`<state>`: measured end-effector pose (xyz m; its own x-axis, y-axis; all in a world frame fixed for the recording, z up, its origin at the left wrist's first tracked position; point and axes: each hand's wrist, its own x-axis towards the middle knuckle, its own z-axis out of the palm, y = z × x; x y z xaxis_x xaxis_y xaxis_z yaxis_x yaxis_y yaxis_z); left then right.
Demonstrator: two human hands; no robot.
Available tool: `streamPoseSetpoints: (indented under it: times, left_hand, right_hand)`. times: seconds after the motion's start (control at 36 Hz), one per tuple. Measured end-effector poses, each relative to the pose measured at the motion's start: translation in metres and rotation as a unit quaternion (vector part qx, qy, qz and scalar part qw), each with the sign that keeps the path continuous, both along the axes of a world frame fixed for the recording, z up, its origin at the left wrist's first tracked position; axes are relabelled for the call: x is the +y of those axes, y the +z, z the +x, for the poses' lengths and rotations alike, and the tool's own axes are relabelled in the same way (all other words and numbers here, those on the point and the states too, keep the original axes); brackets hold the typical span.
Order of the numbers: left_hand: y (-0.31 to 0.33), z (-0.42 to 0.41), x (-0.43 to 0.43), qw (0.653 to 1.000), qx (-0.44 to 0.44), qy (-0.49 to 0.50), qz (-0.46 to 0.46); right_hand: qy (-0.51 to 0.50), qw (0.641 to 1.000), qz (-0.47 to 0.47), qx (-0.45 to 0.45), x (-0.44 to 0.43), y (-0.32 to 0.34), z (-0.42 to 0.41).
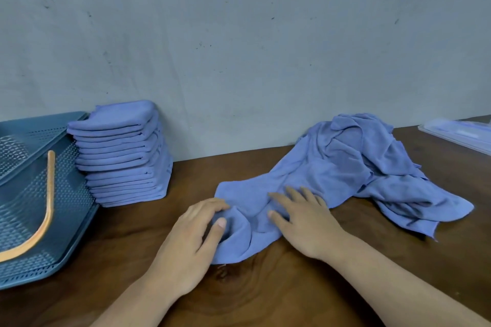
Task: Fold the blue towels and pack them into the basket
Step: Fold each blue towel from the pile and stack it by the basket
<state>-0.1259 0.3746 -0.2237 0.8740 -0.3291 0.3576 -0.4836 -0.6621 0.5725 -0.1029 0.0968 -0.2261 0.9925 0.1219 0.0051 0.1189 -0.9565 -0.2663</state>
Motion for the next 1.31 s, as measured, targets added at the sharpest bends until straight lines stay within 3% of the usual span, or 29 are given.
streamPoseSetpoints:
  times: [0.08, 0.19, 0.31, 0.42, 0.5, 0.61, 0.67, 0.75, 0.89, 1.0, 1.06, 1.11, 1.25, 1.31]
  left_hand:
    - [-0.001, 0.001, 0.001, 1.000, 0.002, -0.012, -0.012]
    - [0.008, 0.004, 0.005, 0.991, -0.043, -0.021, -0.127]
    - [0.020, 0.007, 0.014, 0.976, 0.016, -0.040, -0.216]
    - [0.016, 0.010, 0.020, 0.992, 0.081, -0.051, -0.082]
    - [0.014, 0.009, 0.016, 0.994, 0.071, -0.079, 0.030]
    - [0.019, 0.004, 0.008, 0.991, 0.089, -0.100, -0.008]
    - [0.022, 0.000, 0.004, 0.987, 0.106, -0.119, -0.022]
    - [0.026, -0.006, -0.001, 0.973, 0.153, -0.169, -0.036]
    - [0.027, -0.006, -0.001, 0.935, 0.272, -0.188, -0.126]
    - [0.014, 0.006, 0.001, 0.973, 0.132, -0.042, -0.183]
    - [0.006, 0.012, 0.007, 0.993, 0.012, 0.006, -0.118]
    - [-0.001, 0.016, 0.010, 0.998, -0.051, 0.008, -0.044]
    - [-0.011, 0.023, 0.010, 0.994, 0.001, -0.047, 0.099]
    - [-0.010, 0.021, 0.010, 0.993, 0.011, -0.032, 0.113]
  right_hand:
    - [0.056, 0.998, 0.003, 0.020, 0.008, 0.004, -0.004]
    - [0.150, 0.984, 0.088, 0.038, 0.017, 0.017, -0.015]
    - [0.230, 0.956, 0.169, 0.062, 0.023, 0.024, -0.022]
    - [0.225, 0.926, 0.293, 0.074, 0.025, 0.033, -0.028]
    - [0.160, 0.923, 0.350, -0.001, 0.023, 0.029, -0.024]
    - [0.027, 0.972, 0.164, -0.168, 0.013, 0.017, -0.009]
    - [-0.016, 0.990, 0.048, -0.130, 0.010, 0.013, -0.008]
    - [-0.035, 0.999, -0.014, -0.015, 0.011, 0.006, -0.008]
    - [0.121, 0.991, -0.030, 0.048, 0.013, 0.008, -0.010]
    - [0.256, 0.964, 0.004, 0.075, 0.017, 0.015, -0.016]
    - [0.298, 0.949, 0.056, 0.082, 0.022, 0.016, -0.019]
    - [0.329, 0.931, 0.139, 0.079, 0.027, 0.019, -0.023]
    - [0.258, 0.905, 0.338, -0.009, 0.036, 0.016, -0.027]
    - [0.208, 0.925, 0.307, -0.083, 0.034, 0.008, -0.021]
